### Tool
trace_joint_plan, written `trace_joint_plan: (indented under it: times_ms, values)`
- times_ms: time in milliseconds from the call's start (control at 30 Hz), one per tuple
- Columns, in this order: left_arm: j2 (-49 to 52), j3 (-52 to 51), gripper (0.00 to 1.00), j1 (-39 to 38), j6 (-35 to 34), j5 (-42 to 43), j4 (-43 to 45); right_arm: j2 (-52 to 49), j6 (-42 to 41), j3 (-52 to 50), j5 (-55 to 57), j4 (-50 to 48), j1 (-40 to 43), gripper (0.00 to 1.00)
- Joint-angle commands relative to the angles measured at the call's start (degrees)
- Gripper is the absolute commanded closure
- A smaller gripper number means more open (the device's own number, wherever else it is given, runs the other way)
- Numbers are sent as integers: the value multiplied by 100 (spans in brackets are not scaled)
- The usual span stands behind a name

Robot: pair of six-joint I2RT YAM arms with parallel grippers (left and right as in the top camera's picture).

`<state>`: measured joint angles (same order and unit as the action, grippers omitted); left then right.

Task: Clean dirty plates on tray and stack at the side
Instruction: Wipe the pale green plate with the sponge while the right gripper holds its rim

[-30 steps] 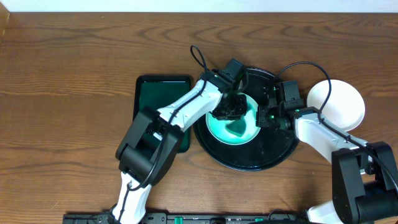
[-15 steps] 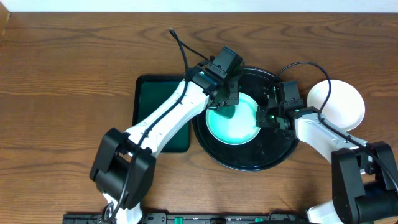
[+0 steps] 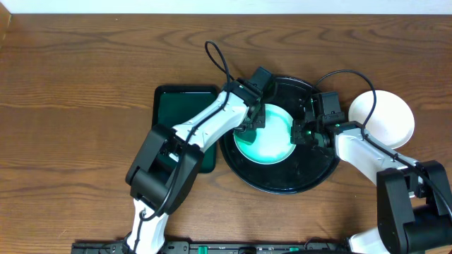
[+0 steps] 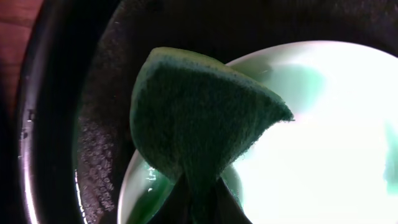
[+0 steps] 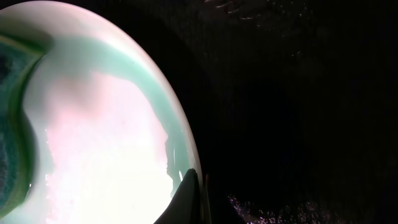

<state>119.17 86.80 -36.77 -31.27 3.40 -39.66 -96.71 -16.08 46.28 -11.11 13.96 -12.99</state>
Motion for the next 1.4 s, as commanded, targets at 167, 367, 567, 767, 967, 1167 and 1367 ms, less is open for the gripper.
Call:
trace_joint_plan:
  times_ms: [167,367,567,767,967,1167,1367]
  values:
    - [420,-46,93,-133,50,1547,-39,-44,46,-22,74,-9,-61,99]
    - [417,-46,93,-317,50,2022,37,-44,46,-22,72,-11,-61,99]
    - [404,-37,93,-365,55,2409,98,-44,46,-22,31,-17,-61,99]
    - [186,107,93,-271,55,2813,142,-44,48,-22,31,-46,-61,99]
    - [-463,131,93,11,57,2485,160,-44,46,-22,31,-50,-61,99]
    - [-1169,129,93,173,76,1204,111,-44,46,-22,31,-48,-61,99]
    - [-1200,68,93,155,79,592,31,-44,46,-22,24,-50,-61,99]
